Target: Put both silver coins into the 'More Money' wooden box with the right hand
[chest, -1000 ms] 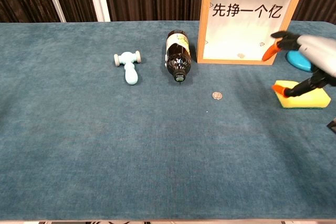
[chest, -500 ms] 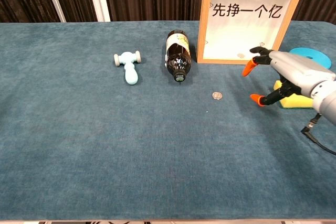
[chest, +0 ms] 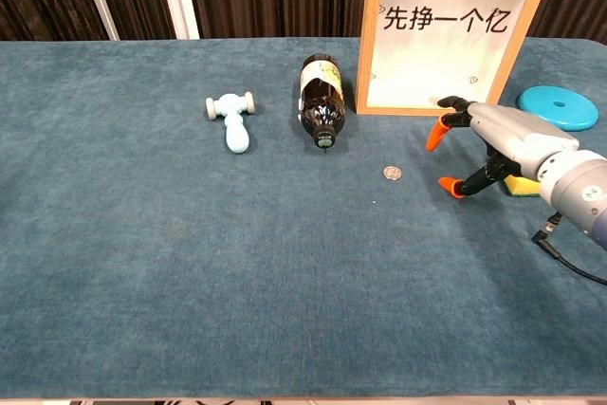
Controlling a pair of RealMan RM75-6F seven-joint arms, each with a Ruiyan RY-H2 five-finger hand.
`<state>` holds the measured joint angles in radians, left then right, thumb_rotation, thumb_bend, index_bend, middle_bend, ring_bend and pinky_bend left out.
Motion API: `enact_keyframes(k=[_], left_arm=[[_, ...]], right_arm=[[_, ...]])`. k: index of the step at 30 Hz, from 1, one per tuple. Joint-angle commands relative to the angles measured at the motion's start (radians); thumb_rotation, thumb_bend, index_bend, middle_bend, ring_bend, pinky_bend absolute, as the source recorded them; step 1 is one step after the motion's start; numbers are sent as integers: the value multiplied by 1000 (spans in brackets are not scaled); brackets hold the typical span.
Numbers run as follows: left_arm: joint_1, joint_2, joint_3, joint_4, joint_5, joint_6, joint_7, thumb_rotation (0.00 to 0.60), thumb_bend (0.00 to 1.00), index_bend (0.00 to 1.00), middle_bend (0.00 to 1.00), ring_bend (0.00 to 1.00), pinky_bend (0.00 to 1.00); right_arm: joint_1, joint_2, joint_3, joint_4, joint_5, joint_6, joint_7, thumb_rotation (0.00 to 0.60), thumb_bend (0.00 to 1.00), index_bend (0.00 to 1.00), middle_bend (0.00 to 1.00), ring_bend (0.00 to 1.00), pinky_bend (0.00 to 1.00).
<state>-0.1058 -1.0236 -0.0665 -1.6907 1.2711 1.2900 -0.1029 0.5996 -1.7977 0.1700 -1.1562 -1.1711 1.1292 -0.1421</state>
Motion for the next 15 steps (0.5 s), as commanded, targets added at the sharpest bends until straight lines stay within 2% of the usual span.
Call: enact_keyframes(k=[1, 15], left_arm=[[0, 0, 0, 0, -1, 0, 0, 600, 399, 141, 0, 0, 20], [-1, 2, 1, -3, -1, -5, -1, 600, 400, 141, 0, 0, 19]], right_arm=[[3, -15, 1, 18, -12, -8, 5, 600, 399, 393, 10, 0, 0], [35, -96, 17, 123, -60, -46, 14, 600, 448, 399, 10, 0, 0]])
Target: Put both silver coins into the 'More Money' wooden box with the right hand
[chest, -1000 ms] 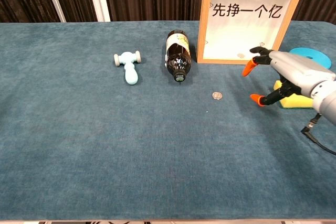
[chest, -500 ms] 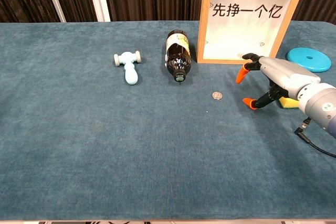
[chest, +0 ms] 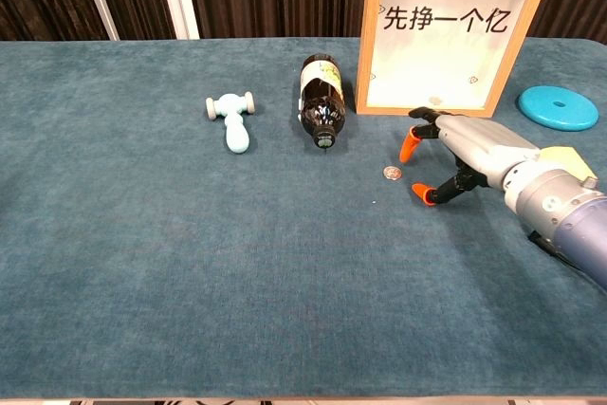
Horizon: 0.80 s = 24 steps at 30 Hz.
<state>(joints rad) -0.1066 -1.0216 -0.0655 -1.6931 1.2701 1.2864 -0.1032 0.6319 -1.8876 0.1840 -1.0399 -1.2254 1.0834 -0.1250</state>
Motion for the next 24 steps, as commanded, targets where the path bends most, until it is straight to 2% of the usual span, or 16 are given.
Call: enact_keyframes(k=[1, 10, 24], left_arm=[[-1, 1, 0, 0, -1, -2, -1, 600, 399, 141, 0, 0, 19], [-1, 2, 1, -1, -2, -3, -1, 600, 399, 141, 0, 0, 19], [-4, 9, 4, -8, -7, -16, 1, 600, 400, 144, 0, 0, 20]], right_arm=[[2, -7, 3, 9, -8, 1, -5, 600, 451, 403, 10, 0, 0], [-2, -12, 1, 0, -35, 18, -35, 600, 464, 424, 10, 0, 0], [14, -4, 10, -21, -24, -13, -155, 600, 464, 424, 11, 0, 0]])
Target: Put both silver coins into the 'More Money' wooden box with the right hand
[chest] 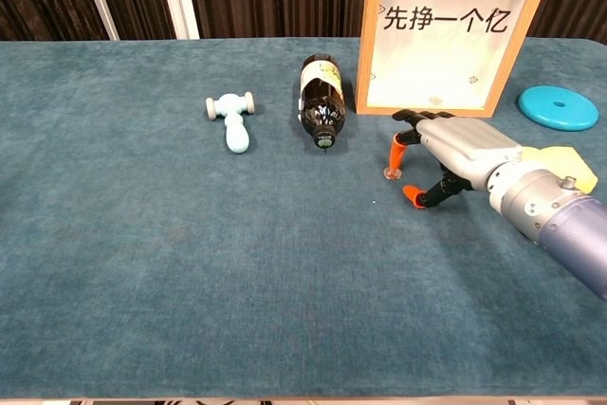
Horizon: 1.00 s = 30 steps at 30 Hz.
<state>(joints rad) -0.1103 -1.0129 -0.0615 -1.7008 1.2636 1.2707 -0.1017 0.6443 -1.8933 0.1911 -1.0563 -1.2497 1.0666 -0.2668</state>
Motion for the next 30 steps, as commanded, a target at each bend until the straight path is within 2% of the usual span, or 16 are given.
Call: enact_keyframes(k=[1, 30], left_arm=[[0, 1, 0, 0, -1, -1, 0, 600, 399, 144, 0, 0, 20], [-4, 3, -1, -7, -18, -8, 18, 600, 399, 146, 0, 0, 20]], right_arm=[[1, 2, 3, -6, 0, 4, -18, 600, 465, 424, 11, 0, 0], [3, -9, 21, 11, 10, -14, -7, 600, 465, 424, 11, 0, 0]])
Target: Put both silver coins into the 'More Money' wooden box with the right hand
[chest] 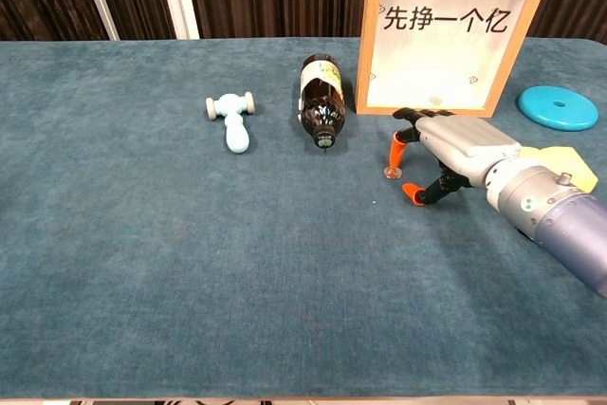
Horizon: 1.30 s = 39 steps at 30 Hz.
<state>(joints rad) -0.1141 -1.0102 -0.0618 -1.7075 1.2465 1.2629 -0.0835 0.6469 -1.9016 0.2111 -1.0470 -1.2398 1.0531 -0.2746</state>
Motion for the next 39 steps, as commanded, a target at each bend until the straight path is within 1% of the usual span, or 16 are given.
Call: enact_keyframes(k=[1, 26, 39], left_arm=[[0, 0, -1, -1, -2, 0, 1, 600, 399, 146, 0, 0, 20], [-4, 3, -1, -7, -19, -9, 18, 600, 399, 159, 0, 0, 19], [-6, 7, -1, -15, -35, -18, 29, 600, 399, 159, 0, 0, 20]], right_arm=[[1, -2, 1, 3, 0, -1, 1, 600, 464, 424, 10, 0, 0], [11, -34, 5, 42, -21, 13, 6, 600, 464, 424, 11, 0, 0], [10, -40, 10, 51, -12, 3, 12, 600, 464, 424, 10, 0, 0]])
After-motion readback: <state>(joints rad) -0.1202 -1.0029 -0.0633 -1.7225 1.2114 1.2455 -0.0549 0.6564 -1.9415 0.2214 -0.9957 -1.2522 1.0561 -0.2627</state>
